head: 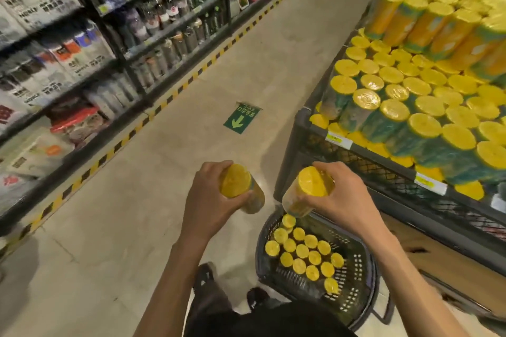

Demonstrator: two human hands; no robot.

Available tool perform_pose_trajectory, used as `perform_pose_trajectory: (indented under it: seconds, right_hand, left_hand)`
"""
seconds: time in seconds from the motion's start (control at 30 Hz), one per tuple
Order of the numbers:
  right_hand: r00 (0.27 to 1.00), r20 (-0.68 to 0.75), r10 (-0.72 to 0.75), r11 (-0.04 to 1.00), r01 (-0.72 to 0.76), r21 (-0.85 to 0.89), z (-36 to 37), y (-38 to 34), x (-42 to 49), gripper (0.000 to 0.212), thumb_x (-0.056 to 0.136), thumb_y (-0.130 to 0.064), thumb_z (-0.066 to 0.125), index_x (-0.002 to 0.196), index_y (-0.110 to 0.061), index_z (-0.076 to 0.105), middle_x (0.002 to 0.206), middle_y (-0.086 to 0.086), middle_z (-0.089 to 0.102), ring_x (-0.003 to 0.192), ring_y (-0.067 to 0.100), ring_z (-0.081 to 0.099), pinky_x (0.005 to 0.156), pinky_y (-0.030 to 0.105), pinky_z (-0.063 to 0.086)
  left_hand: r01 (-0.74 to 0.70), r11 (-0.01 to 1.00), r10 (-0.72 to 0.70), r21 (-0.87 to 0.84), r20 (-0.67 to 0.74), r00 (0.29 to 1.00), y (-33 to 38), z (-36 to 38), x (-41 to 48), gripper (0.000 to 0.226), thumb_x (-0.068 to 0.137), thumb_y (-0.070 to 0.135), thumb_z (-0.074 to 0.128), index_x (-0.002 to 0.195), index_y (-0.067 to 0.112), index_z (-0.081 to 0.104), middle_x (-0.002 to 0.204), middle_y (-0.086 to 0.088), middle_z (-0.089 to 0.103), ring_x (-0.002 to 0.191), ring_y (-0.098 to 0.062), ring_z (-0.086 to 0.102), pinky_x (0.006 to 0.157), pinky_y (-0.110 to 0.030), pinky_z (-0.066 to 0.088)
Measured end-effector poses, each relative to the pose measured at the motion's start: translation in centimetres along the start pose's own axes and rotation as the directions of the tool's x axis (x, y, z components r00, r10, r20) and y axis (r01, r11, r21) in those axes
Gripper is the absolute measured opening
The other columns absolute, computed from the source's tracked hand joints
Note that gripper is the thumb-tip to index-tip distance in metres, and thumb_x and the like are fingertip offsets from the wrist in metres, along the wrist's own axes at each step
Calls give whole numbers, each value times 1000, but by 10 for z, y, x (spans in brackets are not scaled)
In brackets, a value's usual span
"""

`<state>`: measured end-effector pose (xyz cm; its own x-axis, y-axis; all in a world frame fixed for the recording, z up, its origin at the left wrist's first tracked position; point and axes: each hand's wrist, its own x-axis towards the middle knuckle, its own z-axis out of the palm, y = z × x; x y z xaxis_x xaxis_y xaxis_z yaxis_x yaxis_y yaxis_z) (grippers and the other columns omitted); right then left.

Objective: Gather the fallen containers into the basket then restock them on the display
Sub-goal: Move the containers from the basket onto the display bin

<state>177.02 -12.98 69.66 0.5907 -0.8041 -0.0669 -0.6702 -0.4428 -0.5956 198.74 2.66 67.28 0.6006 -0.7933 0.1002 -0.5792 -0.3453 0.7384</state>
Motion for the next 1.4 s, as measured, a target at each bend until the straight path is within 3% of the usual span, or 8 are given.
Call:
perform_pose_trajectory:
  seconds: [0.27, 0.47, 0.63, 0.77, 0.97, 1.2, 1.4]
  right_hand:
    - [967, -179, 184, 983, -183, 23, 35, -66, 52, 78, 68, -46, 83, 137, -24, 53, 126, -4, 55, 117, 15, 52, 95, 32, 44]
    - [866, -370, 336, 942, -303, 145, 51, -109, 80, 78, 66, -47, 84, 134, -22, 55, 127, -2, 57, 115, 15, 51, 93, 32, 44]
    - [803, -400, 442, 897, -393, 202, 55, -122, 104, 78, 64, -49, 85, 132, -24, 57, 124, -5, 57, 114, 14, 53, 92, 31, 44]
    - [752, -423, 505, 862, -462, 207, 33, -118, 129, 80, 66, -49, 84, 134, -20, 55, 129, 0, 56, 119, 19, 53, 94, 34, 43]
    - [739, -438, 512, 851, -507, 138, -19, -83, 171, 78, 66, -46, 85, 132, -18, 57, 129, 3, 57, 117, 21, 54, 86, 31, 42]
    - [718, -487, 498, 857, -493, 150, -100, -13, 233, 84, 66, -53, 82, 137, -19, 53, 135, 1, 53, 121, 21, 51, 88, 31, 43]
    - [770, -441, 461, 859, -512, 3, -173, 36, 293, 82, 68, -52, 83, 136, -17, 54, 135, 3, 54, 122, 22, 51, 92, 33, 43]
  left_hand:
    - [-164, 984, 172, -66, 159, 972, -47, -42, 106, 75, 62, 59, 75, 128, 30, 55, 117, 13, 50, 103, -12, 54, 80, -39, 56]
    - [-276, 957, 289, -83, 302, 909, -74, -68, 188, 75, 61, 64, 74, 125, 30, 56, 116, 12, 51, 101, -10, 54, 81, -40, 55]
    - [-313, 944, 328, -105, 406, 853, -72, -58, 232, 76, 61, 56, 81, 127, 30, 55, 118, 10, 51, 105, -14, 53, 86, -42, 54]
    - [-381, 916, 395, -128, 460, 795, -50, -34, 271, 70, 64, 48, 86, 125, 29, 57, 117, 9, 52, 103, -13, 53, 87, -38, 52]
    - [-487, 855, 503, -179, 512, 696, 7, 9, 335, 64, 62, 45, 88, 118, 32, 60, 109, 9, 53, 98, -13, 54, 86, -39, 50]
    - [-592, 794, 569, -140, 514, 642, 97, 75, 424, 64, 62, 51, 86, 116, 31, 61, 106, 7, 56, 96, -11, 54, 82, -31, 49]
    - [-649, 753, 599, -107, 522, 608, 169, 129, 480, 67, 65, 51, 85, 121, 25, 61, 111, 5, 58, 101, -14, 53, 84, -34, 47]
